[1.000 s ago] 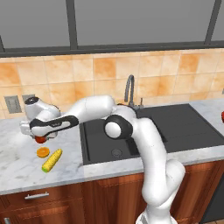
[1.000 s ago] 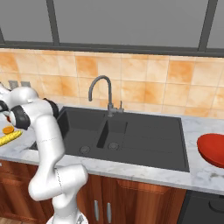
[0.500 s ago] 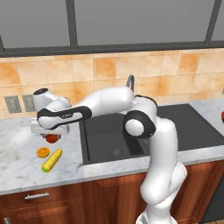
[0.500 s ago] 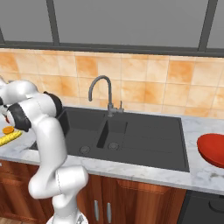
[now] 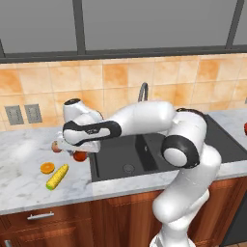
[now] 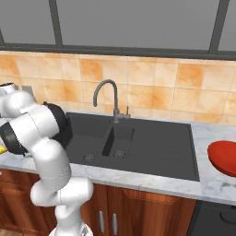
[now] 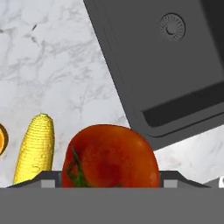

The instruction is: There is a mixed pile of frozen fruits and vegetables on the counter. Locate all the frozen vegetables and place the items in a bowl on the counter. Take all the frozen fruits and defrost them in a running sink.

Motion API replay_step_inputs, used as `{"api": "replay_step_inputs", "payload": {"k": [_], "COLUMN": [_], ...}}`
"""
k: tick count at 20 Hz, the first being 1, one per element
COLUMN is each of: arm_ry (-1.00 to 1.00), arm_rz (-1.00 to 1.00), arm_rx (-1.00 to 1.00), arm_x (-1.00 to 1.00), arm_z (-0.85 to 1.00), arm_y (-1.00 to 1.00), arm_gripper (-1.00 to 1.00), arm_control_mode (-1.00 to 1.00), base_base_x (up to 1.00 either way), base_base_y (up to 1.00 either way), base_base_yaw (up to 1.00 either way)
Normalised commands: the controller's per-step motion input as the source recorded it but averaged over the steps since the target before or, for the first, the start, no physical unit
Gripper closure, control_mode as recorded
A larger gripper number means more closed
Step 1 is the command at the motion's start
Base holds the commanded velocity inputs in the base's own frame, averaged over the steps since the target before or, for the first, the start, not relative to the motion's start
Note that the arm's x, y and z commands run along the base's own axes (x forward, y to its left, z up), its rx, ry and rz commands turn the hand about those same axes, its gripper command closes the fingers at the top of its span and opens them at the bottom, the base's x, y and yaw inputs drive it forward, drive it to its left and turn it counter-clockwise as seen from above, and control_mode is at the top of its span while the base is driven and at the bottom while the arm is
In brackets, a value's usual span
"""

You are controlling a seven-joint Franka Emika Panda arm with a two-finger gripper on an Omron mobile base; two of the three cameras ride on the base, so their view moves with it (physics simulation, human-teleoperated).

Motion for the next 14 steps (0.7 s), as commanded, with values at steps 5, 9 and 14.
{"api": "replay_step_inputs", "payload": {"k": [5,9,14], "arm_ry": [-0.02,-0.01,-0.05], "arm_rz": [0.06,0.11,0.23], "arm_rx": [0.1,0.08,0.01], "arm_x": [-0.07,0.0,-0.01], "arm_z": [0.0,0.0,0.01], "arm_y": [-0.98,-0.9,-0.71], "arm_gripper": [1.0,1.0,1.0], "arm_control_mode": [-1.0,-1.0,-1.0], "base_base_x": [0.0,0.0,0.0], "base_base_y": [0.0,0.0,0.0], "base_base_yaw": [0.0,0.0,0.0]}}
